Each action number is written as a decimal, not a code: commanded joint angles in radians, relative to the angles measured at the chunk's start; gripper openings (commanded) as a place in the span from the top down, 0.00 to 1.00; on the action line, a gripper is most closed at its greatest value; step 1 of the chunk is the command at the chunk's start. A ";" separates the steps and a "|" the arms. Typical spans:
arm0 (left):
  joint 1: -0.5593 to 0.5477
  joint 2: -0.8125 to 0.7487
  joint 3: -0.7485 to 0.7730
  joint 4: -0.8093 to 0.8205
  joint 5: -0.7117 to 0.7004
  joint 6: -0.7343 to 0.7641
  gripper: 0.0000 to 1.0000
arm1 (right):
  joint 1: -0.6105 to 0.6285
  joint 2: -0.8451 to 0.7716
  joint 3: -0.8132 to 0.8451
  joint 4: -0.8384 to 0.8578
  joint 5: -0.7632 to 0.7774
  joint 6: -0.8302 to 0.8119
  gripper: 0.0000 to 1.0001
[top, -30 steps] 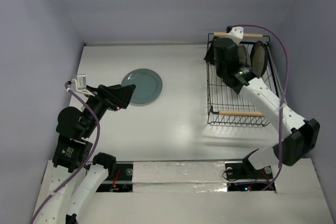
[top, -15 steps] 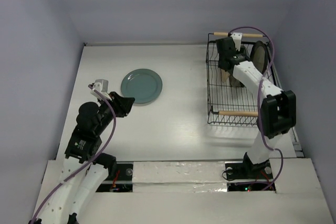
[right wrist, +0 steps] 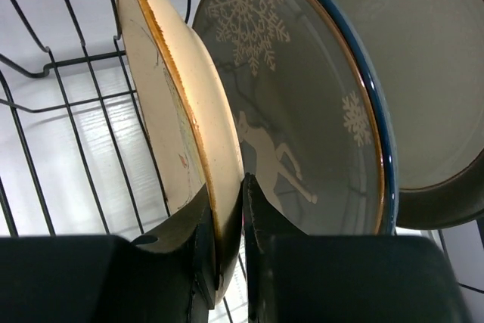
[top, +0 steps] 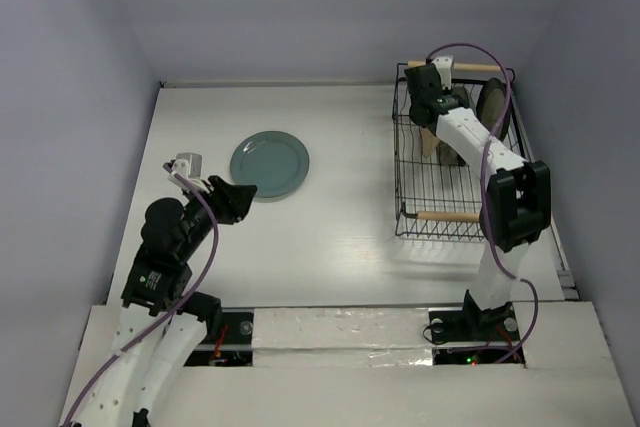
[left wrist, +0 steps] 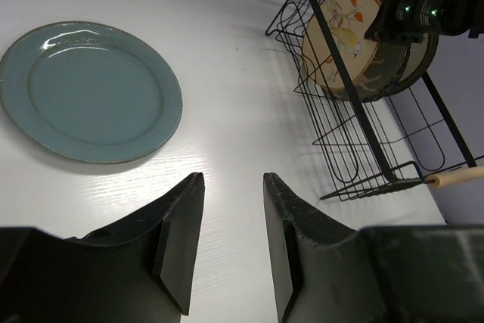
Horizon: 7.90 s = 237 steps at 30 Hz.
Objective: Unload the plates from the dish rack
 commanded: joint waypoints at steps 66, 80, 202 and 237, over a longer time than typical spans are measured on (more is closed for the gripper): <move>0.041 -0.044 -0.009 0.040 -0.034 -0.008 0.53 | 0.418 0.244 -0.110 0.824 -0.819 0.833 0.31; 0.041 -0.046 -0.010 0.041 -0.029 -0.006 0.53 | 0.437 0.108 -0.194 0.629 -0.721 0.627 0.00; 0.041 -0.036 -0.013 0.049 -0.006 -0.013 0.52 | -0.060 -0.733 -0.380 0.357 -0.415 0.213 1.00; 0.041 -0.046 -0.013 0.047 -0.014 -0.013 0.52 | 0.368 0.014 -0.315 0.998 -0.980 0.860 1.00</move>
